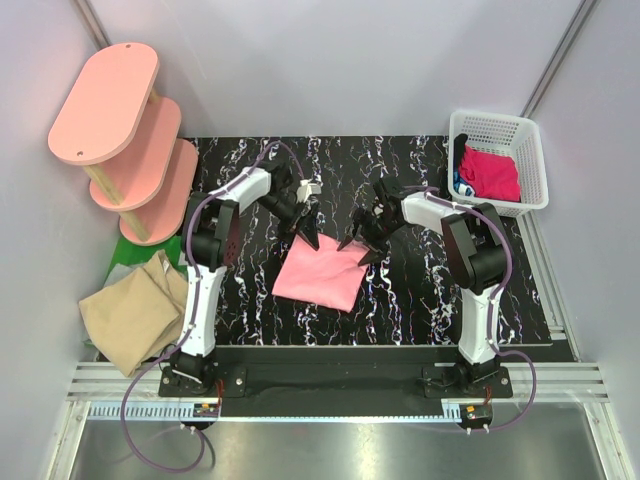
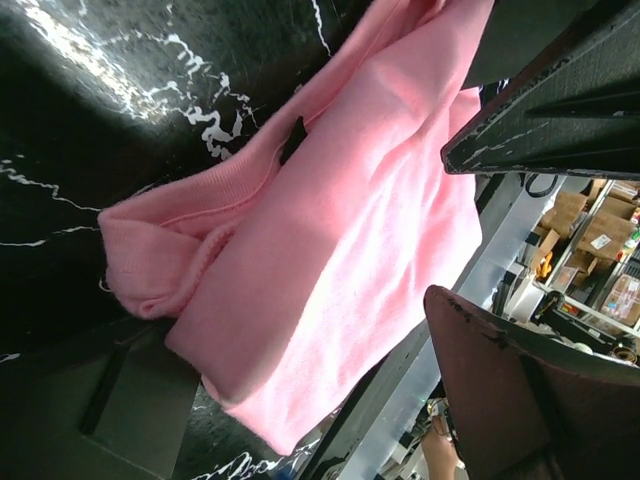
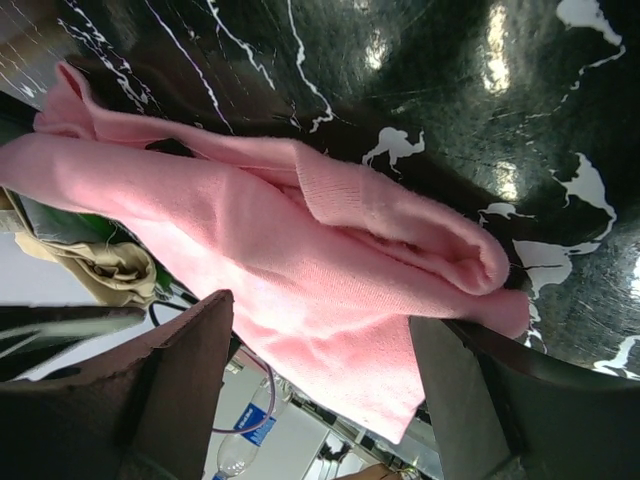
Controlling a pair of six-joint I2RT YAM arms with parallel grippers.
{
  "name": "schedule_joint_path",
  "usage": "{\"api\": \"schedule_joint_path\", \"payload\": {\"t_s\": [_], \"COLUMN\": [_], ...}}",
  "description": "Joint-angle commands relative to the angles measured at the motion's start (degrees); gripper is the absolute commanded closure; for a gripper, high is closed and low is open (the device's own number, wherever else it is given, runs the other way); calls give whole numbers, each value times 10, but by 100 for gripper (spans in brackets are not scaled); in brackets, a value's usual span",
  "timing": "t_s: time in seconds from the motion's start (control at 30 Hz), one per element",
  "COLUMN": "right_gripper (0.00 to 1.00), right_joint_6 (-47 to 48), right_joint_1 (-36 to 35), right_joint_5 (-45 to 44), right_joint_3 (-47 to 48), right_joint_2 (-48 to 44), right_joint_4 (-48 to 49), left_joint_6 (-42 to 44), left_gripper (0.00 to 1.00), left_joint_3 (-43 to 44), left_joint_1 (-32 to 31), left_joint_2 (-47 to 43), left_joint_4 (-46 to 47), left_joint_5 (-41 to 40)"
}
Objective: Fold and stack the t-shirts
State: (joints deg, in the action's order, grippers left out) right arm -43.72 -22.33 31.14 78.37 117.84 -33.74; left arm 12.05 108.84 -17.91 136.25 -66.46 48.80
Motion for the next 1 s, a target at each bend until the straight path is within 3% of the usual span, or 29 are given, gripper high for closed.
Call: {"api": "schedule_joint_path", "payload": {"t_s": [0.0, 0.07, 0.1, 0.13, 0.4, 0.77, 0.97], "right_gripper": [21, 21, 21, 21, 22, 18, 19], "right_joint_6": [29, 28, 29, 29, 39, 74, 76], "right_joint_1": [3, 3, 3, 3, 4, 20, 21], "right_joint_5": [-66, -67, -66, -67, -72, -159, -152], "right_joint_3": [-1, -2, -2, -2, -8, 34, 6], "right_joint_2": [34, 31, 32, 30, 5, -105, -125], "right_joint_4": [32, 31, 31, 31, 27, -34, -30], "left_joint_6": [35, 39, 40, 36, 36, 10, 3], "left_gripper": [25, 54, 91, 100, 100, 100, 100], "left_joint_3": [-45, -54, -57, -59, -77, -165, -199], "left_joint_1": [-19, -19, -20, -19, -18, 4, 8], "left_joint_2": [26, 19, 13, 12, -14, -288, -346], "left_joint_4": [37, 41, 41, 41, 44, -17, -52], "left_joint_5": [-90, -85, -84, -87, -93, -173, -220]}}
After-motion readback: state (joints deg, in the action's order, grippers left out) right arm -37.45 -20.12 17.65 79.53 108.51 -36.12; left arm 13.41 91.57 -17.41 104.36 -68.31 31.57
